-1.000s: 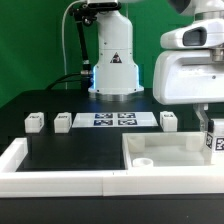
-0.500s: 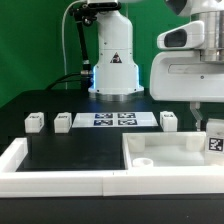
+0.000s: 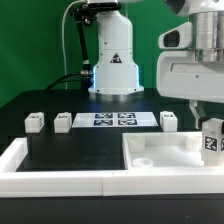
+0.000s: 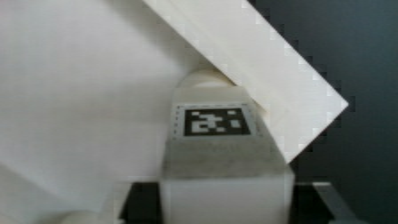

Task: Assemble square table

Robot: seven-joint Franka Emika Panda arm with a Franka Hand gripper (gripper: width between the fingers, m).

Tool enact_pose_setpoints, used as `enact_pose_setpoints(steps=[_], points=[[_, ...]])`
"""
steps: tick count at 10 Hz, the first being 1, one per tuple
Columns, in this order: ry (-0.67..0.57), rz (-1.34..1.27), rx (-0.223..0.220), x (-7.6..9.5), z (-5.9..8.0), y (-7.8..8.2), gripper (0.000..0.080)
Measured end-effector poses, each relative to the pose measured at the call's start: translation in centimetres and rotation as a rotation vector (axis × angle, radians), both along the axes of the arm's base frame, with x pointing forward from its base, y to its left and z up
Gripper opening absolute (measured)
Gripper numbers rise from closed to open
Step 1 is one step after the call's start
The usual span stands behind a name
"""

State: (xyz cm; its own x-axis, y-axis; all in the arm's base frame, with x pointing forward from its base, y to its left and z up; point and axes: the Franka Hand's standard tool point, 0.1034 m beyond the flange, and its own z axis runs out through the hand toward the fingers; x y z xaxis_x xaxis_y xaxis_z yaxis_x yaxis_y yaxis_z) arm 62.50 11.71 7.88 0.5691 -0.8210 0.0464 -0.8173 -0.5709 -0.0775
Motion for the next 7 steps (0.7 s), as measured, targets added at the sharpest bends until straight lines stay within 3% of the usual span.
enact_pose_setpoints(steps=[5,6,7], points=[[0.026,-0.403,0.070,-0.13,-0.02,-0.15,0.0291],[0.029,-0.441,0.077,-0.17,-0.06,0.02,0.0393],[0.031,-0.475,0.084,-0.20,-0.07,0.17,0.0393]])
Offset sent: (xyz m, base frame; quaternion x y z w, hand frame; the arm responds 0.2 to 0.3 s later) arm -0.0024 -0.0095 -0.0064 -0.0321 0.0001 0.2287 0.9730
